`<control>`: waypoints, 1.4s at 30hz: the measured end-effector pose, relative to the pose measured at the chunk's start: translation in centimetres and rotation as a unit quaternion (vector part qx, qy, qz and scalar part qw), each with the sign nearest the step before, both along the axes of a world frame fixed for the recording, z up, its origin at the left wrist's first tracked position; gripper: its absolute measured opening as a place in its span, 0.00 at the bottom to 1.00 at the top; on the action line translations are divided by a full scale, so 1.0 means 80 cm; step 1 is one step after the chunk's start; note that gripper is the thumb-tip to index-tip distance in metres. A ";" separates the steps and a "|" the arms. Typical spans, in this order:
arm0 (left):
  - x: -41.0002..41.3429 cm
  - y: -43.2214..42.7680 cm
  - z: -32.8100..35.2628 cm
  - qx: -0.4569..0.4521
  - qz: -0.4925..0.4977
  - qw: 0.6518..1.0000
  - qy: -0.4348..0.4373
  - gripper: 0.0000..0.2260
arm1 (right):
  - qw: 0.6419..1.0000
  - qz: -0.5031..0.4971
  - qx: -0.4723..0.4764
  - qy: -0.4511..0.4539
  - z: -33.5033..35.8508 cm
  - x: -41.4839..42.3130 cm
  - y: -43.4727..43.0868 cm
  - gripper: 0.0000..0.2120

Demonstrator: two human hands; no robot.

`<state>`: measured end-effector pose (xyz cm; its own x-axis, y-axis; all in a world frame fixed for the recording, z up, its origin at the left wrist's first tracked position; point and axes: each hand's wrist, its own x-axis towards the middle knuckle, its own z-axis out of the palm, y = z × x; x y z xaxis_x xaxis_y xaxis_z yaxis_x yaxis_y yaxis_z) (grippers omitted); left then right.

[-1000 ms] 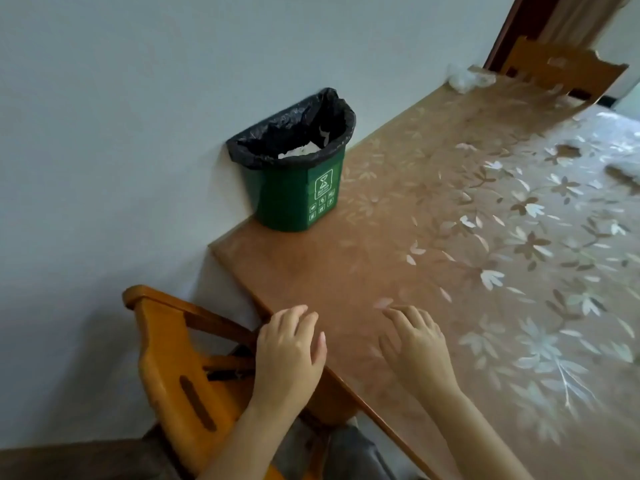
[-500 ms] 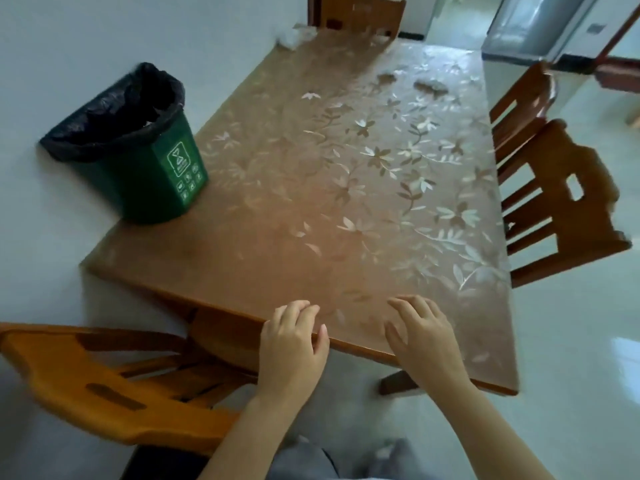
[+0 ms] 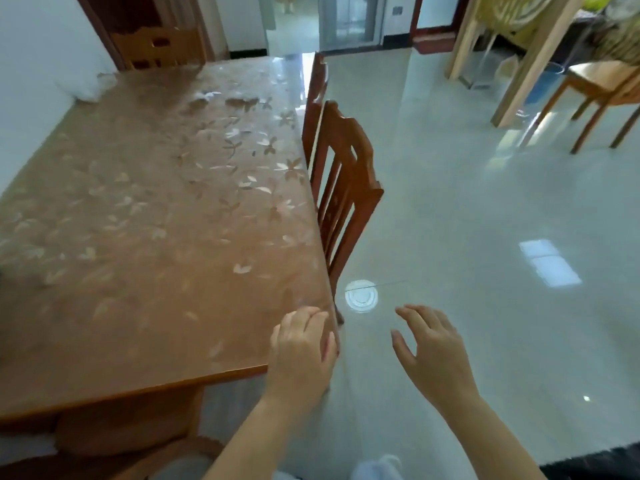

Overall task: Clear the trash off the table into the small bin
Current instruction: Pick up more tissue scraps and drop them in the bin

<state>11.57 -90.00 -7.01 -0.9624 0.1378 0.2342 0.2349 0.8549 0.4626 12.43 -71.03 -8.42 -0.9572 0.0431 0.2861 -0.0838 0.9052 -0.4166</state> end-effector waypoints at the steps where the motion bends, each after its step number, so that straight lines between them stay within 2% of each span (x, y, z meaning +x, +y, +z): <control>1: -0.004 0.030 0.001 -0.002 -0.021 1.000 0.000 0.13 | 1.000 -0.014 -0.002 -0.001 -0.001 0.004 0.026 0.15; 7: -0.033 0.168 0.005 -0.007 -0.134 0.991 -0.005 0.11 | 0.994 -0.106 -0.030 -0.024 -0.013 0.022 0.152 0.14; 10: -0.059 0.211 0.000 -0.019 -0.179 0.983 -0.017 0.15 | 0.987 -0.153 -0.041 -0.032 -0.021 0.020 0.195 0.15; 13: -0.095 0.248 -0.008 -0.025 -0.201 0.979 -0.024 0.15 | 0.982 -0.180 -0.046 -0.046 -0.028 0.000 0.232 0.19; 16: -0.144 0.282 -0.017 -0.019 -0.215 0.976 -0.017 0.17 | 0.979 -0.193 -0.038 -0.052 -0.028 -0.044 0.263 0.17; 22: -0.295 0.341 -0.021 0.007 -0.201 0.978 0.052 0.15 | 0.981 -0.184 0.001 -0.054 -0.015 -0.198 0.326 0.19; 28: -0.463 0.379 0.008 0.015 -0.179 0.982 0.052 0.15 | 0.993 -0.113 0.007 -0.039 0.018 -0.405 0.347 0.15; 37: -0.648 0.368 0.001 -0.024 -0.048 0.998 0.027 0.16 | 0.999 -0.008 -0.015 -0.035 0.004 -0.637 0.359 0.14; 42: -0.766 0.399 -0.010 -0.034 0.018 0.999 0.006 0.17 | 0.998 0.041 -0.029 -0.025 -0.011 -0.785 0.393 0.14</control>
<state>-49.72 -58.08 -7.78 -0.9644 0.1186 0.2365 0.2080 0.8923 0.4006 -50.40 -39.57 -9.27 -0.9710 -0.0217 0.2380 -0.1354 0.8706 -0.4730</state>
